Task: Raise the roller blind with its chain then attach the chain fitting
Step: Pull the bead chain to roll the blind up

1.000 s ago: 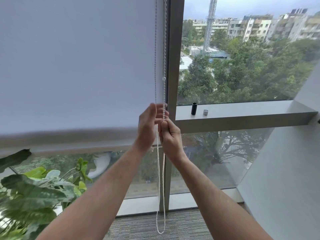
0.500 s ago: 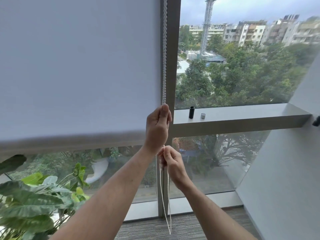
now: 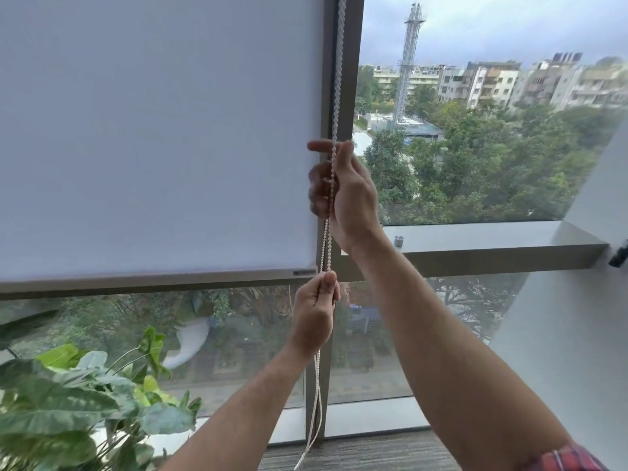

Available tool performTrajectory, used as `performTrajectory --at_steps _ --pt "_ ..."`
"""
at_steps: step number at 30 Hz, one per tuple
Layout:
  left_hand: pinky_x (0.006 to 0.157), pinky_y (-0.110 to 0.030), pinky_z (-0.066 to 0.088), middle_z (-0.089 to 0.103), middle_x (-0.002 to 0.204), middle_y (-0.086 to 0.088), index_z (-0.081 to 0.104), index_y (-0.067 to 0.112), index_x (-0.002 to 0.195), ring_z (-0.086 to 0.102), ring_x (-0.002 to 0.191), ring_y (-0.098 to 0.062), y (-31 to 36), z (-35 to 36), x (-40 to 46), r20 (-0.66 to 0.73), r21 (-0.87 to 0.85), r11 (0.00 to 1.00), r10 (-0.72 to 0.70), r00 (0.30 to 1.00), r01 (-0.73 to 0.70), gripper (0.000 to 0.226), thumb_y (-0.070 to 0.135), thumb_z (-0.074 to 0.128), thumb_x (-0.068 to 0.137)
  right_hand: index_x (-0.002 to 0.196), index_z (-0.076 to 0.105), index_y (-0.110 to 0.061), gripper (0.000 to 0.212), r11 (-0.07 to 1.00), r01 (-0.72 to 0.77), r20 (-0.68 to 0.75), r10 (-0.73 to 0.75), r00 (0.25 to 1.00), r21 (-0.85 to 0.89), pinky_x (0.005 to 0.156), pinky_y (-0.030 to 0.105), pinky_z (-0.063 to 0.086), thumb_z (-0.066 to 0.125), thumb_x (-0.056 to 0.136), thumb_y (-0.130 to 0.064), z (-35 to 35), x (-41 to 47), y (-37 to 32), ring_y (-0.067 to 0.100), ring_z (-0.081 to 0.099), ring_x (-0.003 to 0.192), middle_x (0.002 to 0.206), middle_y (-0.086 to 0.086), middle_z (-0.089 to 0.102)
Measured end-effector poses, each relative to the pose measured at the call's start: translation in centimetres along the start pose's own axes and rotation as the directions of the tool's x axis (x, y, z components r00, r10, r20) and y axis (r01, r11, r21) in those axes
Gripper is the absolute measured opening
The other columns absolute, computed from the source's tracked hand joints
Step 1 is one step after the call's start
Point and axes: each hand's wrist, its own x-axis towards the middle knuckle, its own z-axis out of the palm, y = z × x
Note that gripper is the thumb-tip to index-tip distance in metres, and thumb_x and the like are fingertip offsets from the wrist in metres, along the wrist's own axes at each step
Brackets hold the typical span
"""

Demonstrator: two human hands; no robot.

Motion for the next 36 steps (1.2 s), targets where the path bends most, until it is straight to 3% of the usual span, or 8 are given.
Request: performTrajectory --at_steps 6,11,14,17,21,25,29,36 --pt "0.047 -0.026 0.025 0.038 0.053 0.006 0.046 0.013 0.061 0.031 0.049 -0.013 0.0 -0.8 -0.1 0.039 -0.022 1.0 -0.012 0.999 0.013 0.048 0.043 0.044 0.099 0.077 0.048 -0.015 0.034 0.98 0.174 -0.043 -0.179 0.983 -0.096 0.039 0.017 0.019 0.034 0.108 -0.017 1.9 0.2 -0.9 0.006 0.02 0.04 0.054 0.0 0.024" --pt "0.051 -0.03 0.038 0.051 0.052 -0.012 0.067 0.012 0.068 0.048 0.049 -0.017 0.0 -2.6 1.0 0.15 -0.029 0.999 -0.01 0.989 0.014 0.062 0.061 0.038 0.094 0.075 0.05 -0.021 0.032 0.939 0.296 -0.054 -0.309 0.949 -0.177 0.041 0.02 0.021 0.04 0.105 -0.017 1.2 -1.0 0.2 0.005 0.025 0.043 0.052 -0.016 0.033" --pt "0.065 -0.037 0.052 0.067 0.064 -0.005 0.074 0.025 0.079 0.065 0.064 -0.012 1.8 -3.3 3.4 0.083 -0.007 1.0 0.002 0.997 -0.001 0.061 0.061 0.027 0.096 0.074 0.052 -0.031 0.033 0.922 0.295 -0.047 -0.316 0.948 -0.249 0.042 0.023 0.024 0.042 0.105 -0.023 1.2 -1.6 1.2 0.007 0.027 0.044 0.053 -0.017 0.036" --pt "0.061 -0.019 0.049 0.065 0.061 0.015 0.072 0.037 0.079 0.061 0.061 0.005 5.9 -3.2 6.3 -0.014 -0.027 0.995 0.099 0.995 -0.099 0.054 0.042 0.025 0.104 0.073 0.052 -0.029 0.03 0.908 0.268 -0.072 -0.306 0.949 -0.323 0.046 0.027 0.031 0.044 0.102 -0.028 1.3 -2.5 2.7 0.006 0.034 0.05 0.058 -0.014 0.043" --pt "0.071 -0.031 0.055 0.072 0.082 0.002 0.07 0.02 0.1 0.07 0.08 -0.02 12.1 -3.1 9.3 -0.011 -0.132 0.971 0.201 0.98 -0.201 0.052 0.061 0.04 0.091 0.076 0.054 -0.019 0.029 0.903 0.204 -0.073 -0.249 0.966 -0.379 0.051 0.029 0.033 0.044 0.102 -0.03 0.4 -4.5 5.8 0.006 0.037 0.055 0.063 -0.013 0.048" --pt "0.058 -0.032 0.05 0.064 0.077 -0.006 0.062 0.011 0.112 0.063 0.065 -0.022 17.2 -2.2 11.5 0.076 -0.159 0.943 0.308 0.948 -0.294 0.049 0.05 0.035 0.097 0.071 0.047 -0.023 0.034 0.912 0.113 -0.088 -0.16 0.983 -0.394 0.052 0.036 0.029 0.043 0.101 -0.037 -0.6 -7.2 8.5 0.012 0.033 0.057 0.062 -0.01 0.041" --pt "0.041 -0.02 0.028 0.04 0.052 0.011 0.063 0.016 0.085 0.034 0.042 -0.007 18.0 -0.3 12.0 -0.015 -0.16 0.947 0.28 0.96 -0.278 0.036 0.03 0.036 0.106 0.07 0.048 -0.032 0.032 0.907 0.084 -0.106 -0.139 0.985 -0.413 0.052 0.031 0.028 0.042 0.102 -0.034 -1.5 -8.4 9.2 0.01 0.032 0.056 0.061 -0.011 0.04" --pt "0.047 -0.029 0.029 0.04 0.048 0.011 0.05 0.024 0.069 0.035 0.045 -0.013 16.9 1.1 11.5 -0.213 0.042 0.926 0.375 0.902 -0.375 0.036 0.029 0.039 0.103 0.078 0.068 -0.031 0.039 0.966 0.005 -0.017 -0.01 1.0 -0.26 0.049 0.023 0.037 0.038 0.103 -0.033 -3.4 -5.8 7.6 0.008 0.045 0.051 0.059 -0.005 0.051"
